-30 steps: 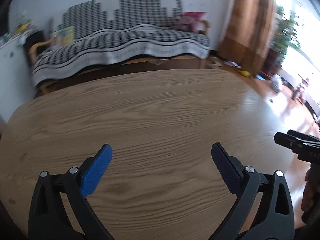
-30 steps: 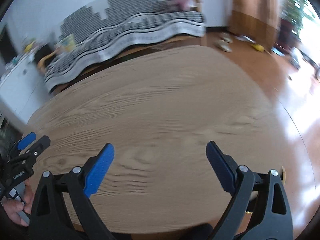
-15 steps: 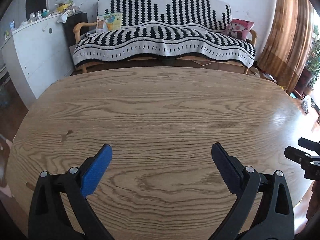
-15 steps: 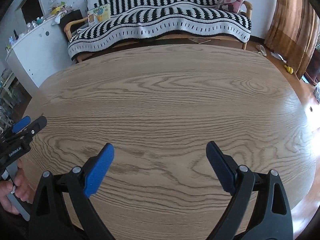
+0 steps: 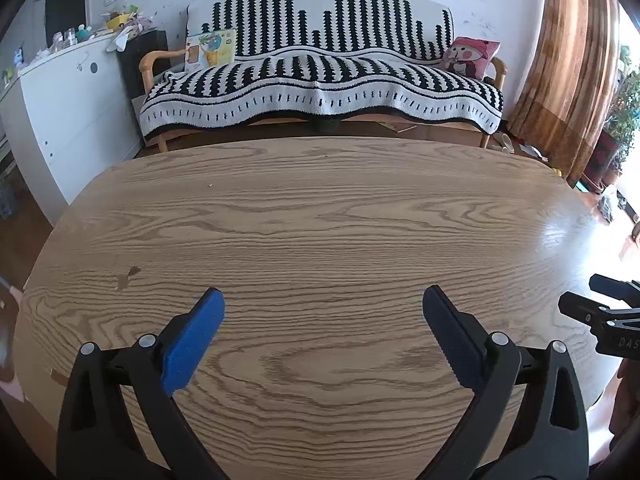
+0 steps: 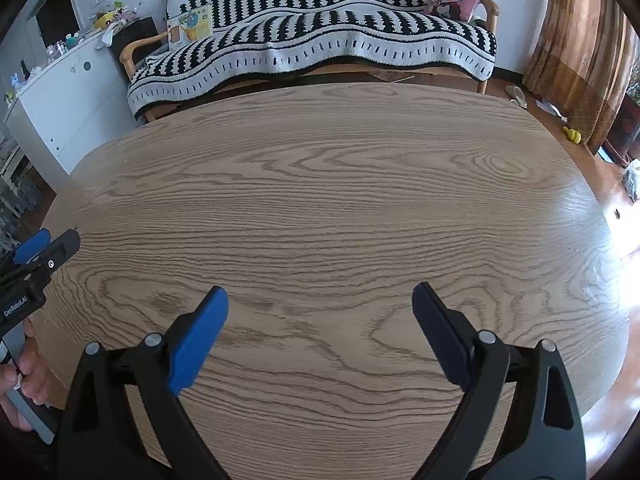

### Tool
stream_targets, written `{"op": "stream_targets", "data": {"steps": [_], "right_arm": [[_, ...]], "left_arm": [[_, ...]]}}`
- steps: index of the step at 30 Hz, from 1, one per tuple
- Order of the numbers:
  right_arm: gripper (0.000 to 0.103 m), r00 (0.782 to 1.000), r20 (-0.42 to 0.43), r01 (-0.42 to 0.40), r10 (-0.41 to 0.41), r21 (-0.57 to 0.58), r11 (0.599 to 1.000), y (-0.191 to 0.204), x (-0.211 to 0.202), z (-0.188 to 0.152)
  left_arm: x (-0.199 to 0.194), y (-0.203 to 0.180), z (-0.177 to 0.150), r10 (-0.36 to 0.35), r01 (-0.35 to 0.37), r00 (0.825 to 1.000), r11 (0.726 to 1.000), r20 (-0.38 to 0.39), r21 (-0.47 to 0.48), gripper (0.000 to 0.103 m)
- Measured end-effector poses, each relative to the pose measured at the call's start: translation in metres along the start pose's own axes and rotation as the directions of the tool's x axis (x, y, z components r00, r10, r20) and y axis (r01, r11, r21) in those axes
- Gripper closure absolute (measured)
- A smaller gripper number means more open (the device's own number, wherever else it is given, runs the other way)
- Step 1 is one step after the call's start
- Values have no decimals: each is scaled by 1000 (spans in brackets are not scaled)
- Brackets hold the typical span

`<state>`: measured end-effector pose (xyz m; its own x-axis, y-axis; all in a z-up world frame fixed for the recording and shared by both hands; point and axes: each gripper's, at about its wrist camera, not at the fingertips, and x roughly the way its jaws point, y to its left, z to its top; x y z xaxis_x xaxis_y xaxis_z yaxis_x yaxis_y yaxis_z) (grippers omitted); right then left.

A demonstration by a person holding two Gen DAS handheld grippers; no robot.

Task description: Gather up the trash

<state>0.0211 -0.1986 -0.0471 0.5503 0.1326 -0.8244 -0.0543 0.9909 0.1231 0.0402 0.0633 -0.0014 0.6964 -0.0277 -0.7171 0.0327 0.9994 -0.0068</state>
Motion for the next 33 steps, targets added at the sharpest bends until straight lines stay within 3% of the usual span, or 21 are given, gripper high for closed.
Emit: {"op": "stream_targets", "data": {"steps": [33], "right_arm": [[13,1000,-1,4,-4,10,1000,-8,-2,-2]], "left_arm": [[2,-2,-4,-4,4,1000,1000,-11,10,7]]}}
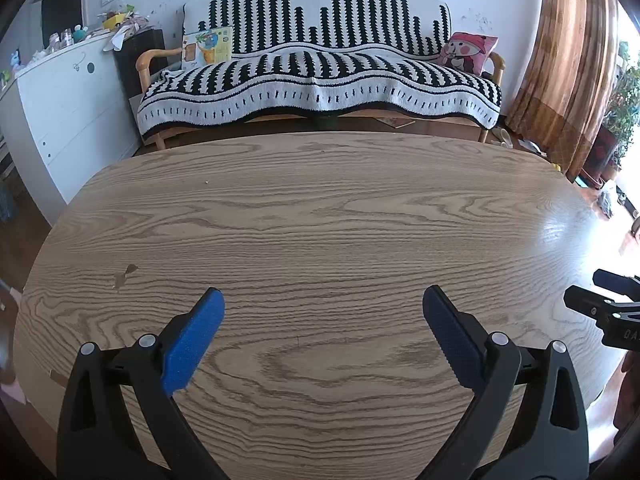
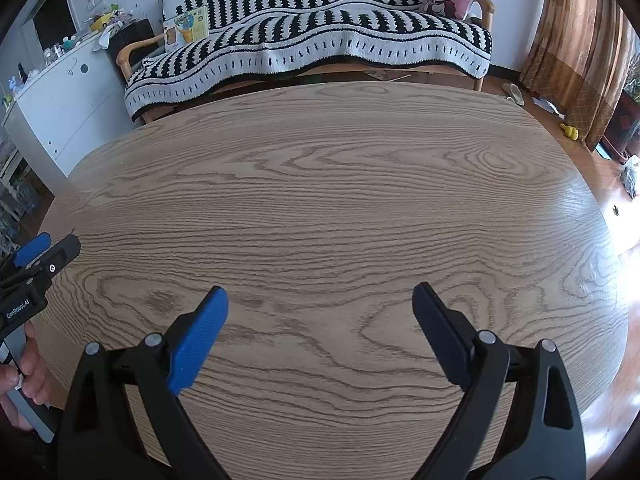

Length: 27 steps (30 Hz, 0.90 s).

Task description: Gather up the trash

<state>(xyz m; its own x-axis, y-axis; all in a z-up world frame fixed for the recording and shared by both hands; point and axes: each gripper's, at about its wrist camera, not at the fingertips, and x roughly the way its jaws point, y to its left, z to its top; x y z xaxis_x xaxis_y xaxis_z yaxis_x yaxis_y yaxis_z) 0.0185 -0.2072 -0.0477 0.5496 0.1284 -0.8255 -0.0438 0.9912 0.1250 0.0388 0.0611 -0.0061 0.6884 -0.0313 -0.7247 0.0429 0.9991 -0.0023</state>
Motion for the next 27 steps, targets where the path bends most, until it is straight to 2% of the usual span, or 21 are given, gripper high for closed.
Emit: {"op": "stream_targets", "data": {"steps": [27], "right_arm": [[13,1000,1,1,-1,2,1000,-2,-1,-1]], "left_arm": [[3,5,-3,10,-10,1000,1000,-12,-6,7]]}}
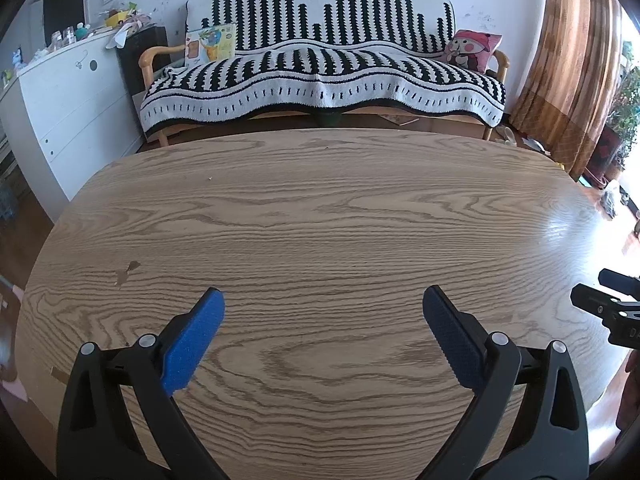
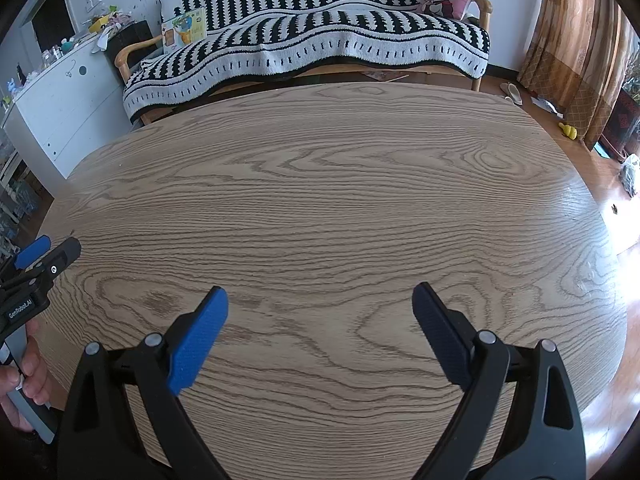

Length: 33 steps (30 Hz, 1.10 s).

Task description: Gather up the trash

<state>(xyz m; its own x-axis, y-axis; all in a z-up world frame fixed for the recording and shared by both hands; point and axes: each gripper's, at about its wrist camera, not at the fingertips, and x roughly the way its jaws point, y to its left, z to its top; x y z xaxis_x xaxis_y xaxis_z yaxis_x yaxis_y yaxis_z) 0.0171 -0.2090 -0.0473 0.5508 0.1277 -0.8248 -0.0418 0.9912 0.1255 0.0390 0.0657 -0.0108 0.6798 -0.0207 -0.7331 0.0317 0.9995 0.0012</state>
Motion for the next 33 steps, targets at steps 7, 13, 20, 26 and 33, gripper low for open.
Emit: {"op": "stream_targets", "data": {"steps": [7,13,20,26,33], "right_arm": [[13,1000,0,1,-1,1,1000,-2,-1,0],[13,1000,-1,0,0,0,1000,-1,0,0],[13,1000,-1,0,0,0,1000,0,0,0],[13,1000,-1,1,-1,1,1000,0,0,0],[13,1000,0,1,-1,2,1000,0,0,0]], "left_arm": [[0,2,-1,-3,3,1000,1000,-4,-1,7],[0,0,1,-2,2,1000,1000,-3,4,7],[1,0,1,-1,1,1000,1000,-4,3,7],[1,0,2,-3,3,1000,1000,-3,2,7],[1,0,2,0,0,1000,1000,-4,3,7]]}}
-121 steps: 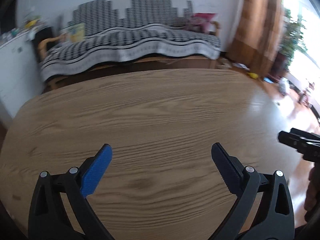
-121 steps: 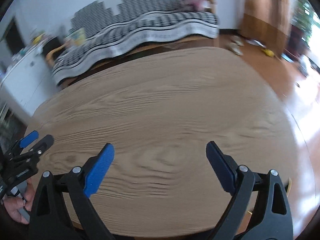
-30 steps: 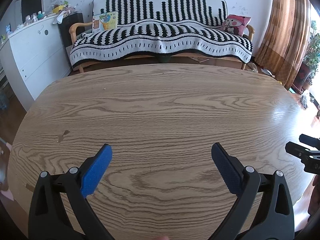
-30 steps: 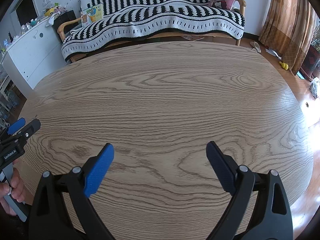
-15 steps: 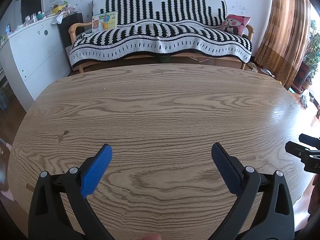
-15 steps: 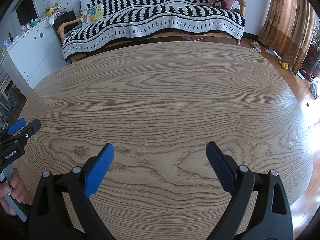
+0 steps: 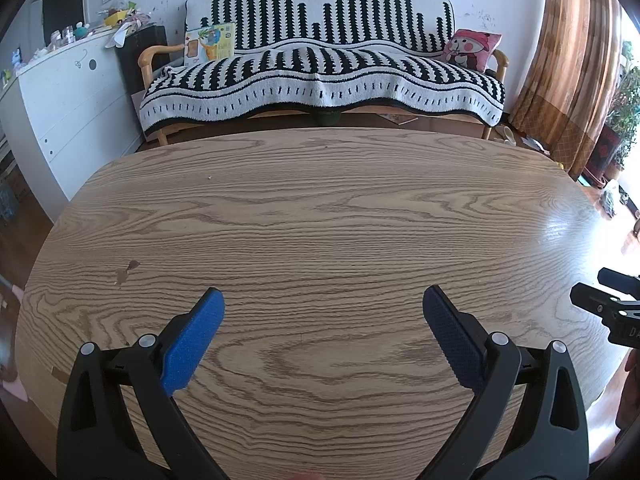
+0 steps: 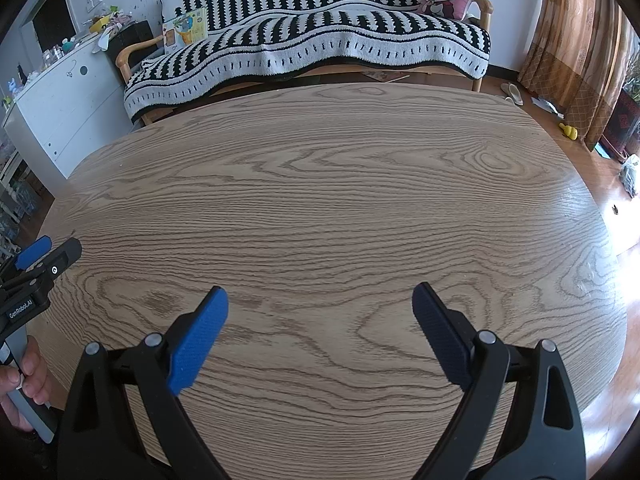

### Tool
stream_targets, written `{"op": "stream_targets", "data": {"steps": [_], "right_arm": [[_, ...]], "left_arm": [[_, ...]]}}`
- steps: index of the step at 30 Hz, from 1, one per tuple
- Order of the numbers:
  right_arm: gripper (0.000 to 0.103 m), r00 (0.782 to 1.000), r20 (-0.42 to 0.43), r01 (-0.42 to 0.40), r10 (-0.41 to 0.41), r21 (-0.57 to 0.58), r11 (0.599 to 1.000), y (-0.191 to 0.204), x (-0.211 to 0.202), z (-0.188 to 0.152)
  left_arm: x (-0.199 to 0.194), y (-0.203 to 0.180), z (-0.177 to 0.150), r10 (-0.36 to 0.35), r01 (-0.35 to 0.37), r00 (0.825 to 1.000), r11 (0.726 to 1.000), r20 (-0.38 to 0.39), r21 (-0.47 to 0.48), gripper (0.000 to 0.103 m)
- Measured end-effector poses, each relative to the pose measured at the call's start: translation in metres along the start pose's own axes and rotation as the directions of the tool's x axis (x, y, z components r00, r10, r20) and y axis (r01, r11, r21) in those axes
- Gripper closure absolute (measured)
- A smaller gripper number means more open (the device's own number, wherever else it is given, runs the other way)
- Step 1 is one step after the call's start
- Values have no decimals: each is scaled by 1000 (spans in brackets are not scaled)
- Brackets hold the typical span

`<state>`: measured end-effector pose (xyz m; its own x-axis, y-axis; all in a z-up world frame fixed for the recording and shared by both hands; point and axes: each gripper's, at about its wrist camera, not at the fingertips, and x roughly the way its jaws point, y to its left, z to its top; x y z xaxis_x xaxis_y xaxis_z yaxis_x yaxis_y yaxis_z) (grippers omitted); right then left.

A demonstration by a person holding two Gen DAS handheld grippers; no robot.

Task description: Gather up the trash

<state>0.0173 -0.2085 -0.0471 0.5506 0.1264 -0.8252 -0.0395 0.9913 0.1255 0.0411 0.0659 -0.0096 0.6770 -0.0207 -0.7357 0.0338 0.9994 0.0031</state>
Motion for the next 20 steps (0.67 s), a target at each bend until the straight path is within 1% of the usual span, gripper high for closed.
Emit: {"op": "stream_targets", "data": {"steps": [10,20], "right_arm": [[13,1000,0,0,0,1,1000,1,1,0],[13,1000,1,1,-1,0,1000,1,1,0]], "left_arm": [[-4,2,1,10,-10,1000,1000,20,4,7],[-3,4,1,4,-4,1000,1000,-2,-13,7]]}}
